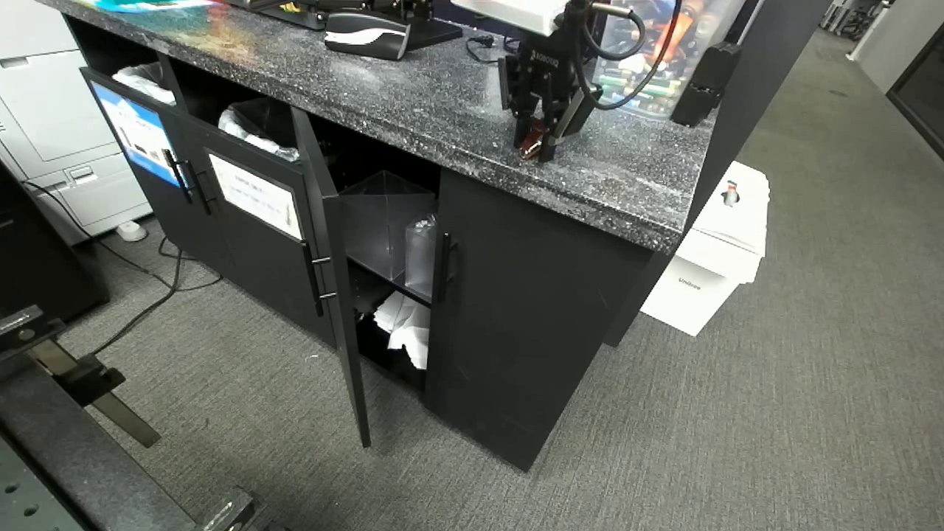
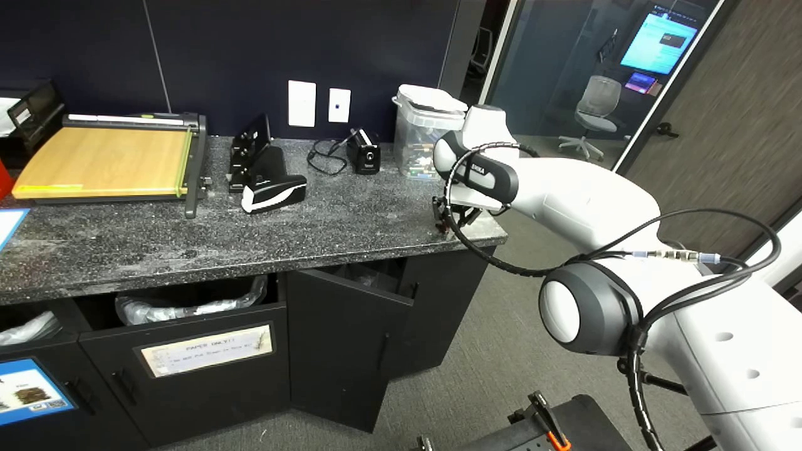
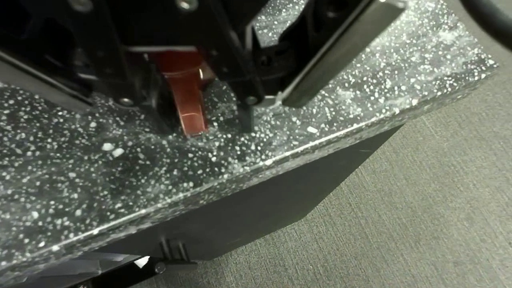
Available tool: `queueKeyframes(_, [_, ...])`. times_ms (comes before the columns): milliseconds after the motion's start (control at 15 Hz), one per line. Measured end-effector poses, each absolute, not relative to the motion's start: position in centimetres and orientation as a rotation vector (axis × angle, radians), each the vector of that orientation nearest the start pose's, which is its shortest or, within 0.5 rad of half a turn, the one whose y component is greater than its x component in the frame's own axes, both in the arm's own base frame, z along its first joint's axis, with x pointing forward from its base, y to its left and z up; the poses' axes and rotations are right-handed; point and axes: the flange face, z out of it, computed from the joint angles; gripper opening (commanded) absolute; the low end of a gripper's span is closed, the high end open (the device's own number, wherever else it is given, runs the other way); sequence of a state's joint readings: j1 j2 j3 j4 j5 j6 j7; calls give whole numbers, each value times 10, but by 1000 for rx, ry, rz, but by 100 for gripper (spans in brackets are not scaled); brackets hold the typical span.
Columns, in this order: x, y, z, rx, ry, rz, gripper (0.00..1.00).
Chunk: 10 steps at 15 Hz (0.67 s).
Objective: Move the staple remover to the left
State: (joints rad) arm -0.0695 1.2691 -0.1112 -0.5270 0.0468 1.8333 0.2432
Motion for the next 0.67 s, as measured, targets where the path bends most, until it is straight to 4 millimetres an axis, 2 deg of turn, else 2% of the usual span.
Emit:
queueKeyframes(133, [807, -90, 236, -3171, 578, -83, 2])
queueKeyframes(200, [807, -89, 236, -3181, 578, -89, 0])
queueKeyframes(267, [807, -88, 236, -3193, 577, -92, 4])
queueKeyframes(467, [808, -85, 238, -3232, 559, -105, 4])
queueKeyframes(667, [815, -60, 265, -3255, 460, -184, 4])
